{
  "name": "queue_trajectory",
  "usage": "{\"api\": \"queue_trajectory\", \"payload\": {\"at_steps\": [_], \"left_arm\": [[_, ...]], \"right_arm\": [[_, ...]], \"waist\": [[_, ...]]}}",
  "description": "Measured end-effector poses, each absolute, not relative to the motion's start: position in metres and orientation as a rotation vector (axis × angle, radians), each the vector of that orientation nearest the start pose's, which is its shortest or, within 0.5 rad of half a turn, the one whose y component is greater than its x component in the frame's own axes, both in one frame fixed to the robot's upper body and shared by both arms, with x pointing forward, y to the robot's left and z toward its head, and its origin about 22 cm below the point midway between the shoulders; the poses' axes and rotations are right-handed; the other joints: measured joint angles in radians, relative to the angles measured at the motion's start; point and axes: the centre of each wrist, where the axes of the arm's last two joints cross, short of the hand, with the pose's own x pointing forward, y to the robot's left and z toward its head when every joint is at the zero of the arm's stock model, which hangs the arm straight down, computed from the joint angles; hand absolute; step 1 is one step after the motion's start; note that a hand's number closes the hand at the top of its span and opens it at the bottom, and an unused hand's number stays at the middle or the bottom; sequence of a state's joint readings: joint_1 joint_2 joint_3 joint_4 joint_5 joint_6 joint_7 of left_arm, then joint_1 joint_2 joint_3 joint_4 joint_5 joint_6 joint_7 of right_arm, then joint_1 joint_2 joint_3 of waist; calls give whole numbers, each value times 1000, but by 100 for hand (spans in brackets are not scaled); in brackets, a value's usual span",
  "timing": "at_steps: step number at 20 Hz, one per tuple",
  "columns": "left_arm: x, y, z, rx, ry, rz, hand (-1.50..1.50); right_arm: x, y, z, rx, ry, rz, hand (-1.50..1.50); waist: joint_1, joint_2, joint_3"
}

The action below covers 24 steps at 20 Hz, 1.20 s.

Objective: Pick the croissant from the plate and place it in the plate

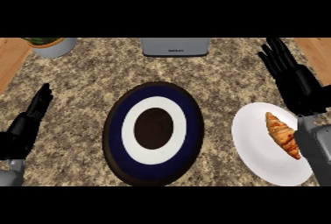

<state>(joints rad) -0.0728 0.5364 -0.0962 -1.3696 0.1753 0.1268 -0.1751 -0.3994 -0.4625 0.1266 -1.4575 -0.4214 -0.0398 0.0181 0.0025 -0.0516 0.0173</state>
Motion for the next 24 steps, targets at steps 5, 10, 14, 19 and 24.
{"api": "queue_trajectory", "payload": {"at_steps": [5, 10, 14, 19, 24], "left_arm": [[243, 353, 20, 437, -1593, -283, 0], [228, 353, 3, 485, -1524, -279, 0], [217, 357, -4, 493, -1502, -270, 0], [215, 349, 0, 489, -1505, -267, 0], [212, 346, -4, 489, -1505, -273, 0]], "right_arm": [[310, -284, 111, 178, -1808, 144, -150], [292, -319, 114, -168, -1950, 182, -150], [257, -316, 78, -296, -2098, 65, -150], [201, -322, 55, -353, -2176, 39, -150], [166, -342, 64, -411, -2058, 256, -150]], "waist": [[-2, 34, -12], [-24, 40, -17], [-31, 42, -16], [-23, 45, -17], [-19, 48, -18]]}}
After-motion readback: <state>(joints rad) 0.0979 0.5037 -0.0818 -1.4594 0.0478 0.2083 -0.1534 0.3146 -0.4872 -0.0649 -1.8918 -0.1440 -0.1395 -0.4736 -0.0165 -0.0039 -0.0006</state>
